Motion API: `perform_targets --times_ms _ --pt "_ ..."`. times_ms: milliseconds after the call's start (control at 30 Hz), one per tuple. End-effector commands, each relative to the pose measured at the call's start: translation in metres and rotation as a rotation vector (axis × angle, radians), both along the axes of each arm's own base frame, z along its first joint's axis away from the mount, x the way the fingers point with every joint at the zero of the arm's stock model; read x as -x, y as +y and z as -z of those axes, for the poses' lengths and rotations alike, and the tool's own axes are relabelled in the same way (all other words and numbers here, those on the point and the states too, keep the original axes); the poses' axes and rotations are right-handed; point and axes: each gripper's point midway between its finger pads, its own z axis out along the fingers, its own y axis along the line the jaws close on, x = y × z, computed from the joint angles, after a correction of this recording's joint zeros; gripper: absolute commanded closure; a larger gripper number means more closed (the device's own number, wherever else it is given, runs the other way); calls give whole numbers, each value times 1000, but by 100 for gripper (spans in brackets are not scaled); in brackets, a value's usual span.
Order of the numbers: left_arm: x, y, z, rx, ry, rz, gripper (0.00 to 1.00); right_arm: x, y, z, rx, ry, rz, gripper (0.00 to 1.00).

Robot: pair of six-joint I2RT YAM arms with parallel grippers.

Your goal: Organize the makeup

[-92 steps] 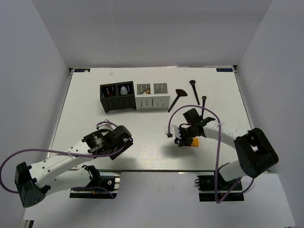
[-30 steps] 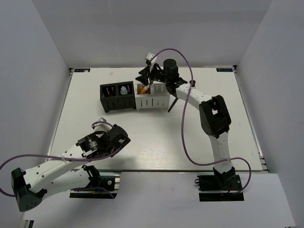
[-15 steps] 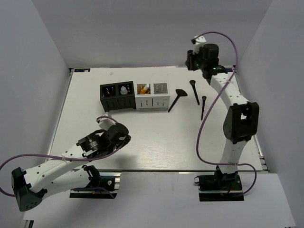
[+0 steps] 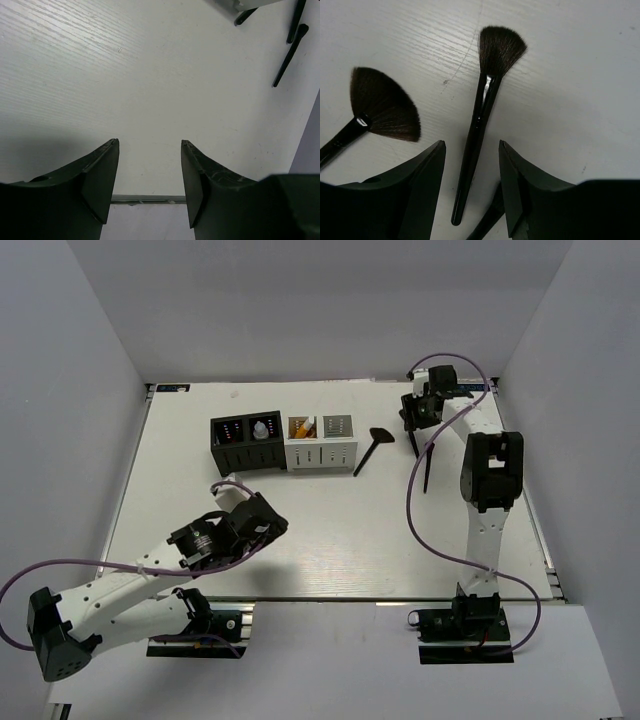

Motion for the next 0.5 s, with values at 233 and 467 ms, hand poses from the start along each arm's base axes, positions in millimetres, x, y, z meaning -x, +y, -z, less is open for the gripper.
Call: perform_targets --times_ms 233,467 --pt "0 -5 6 -34 38 16 37 -29 2 12 56 -37 -18 47" --pt "-4 -9 7 -67 57 16 36 -35 3 36 95 -14 -28 54"
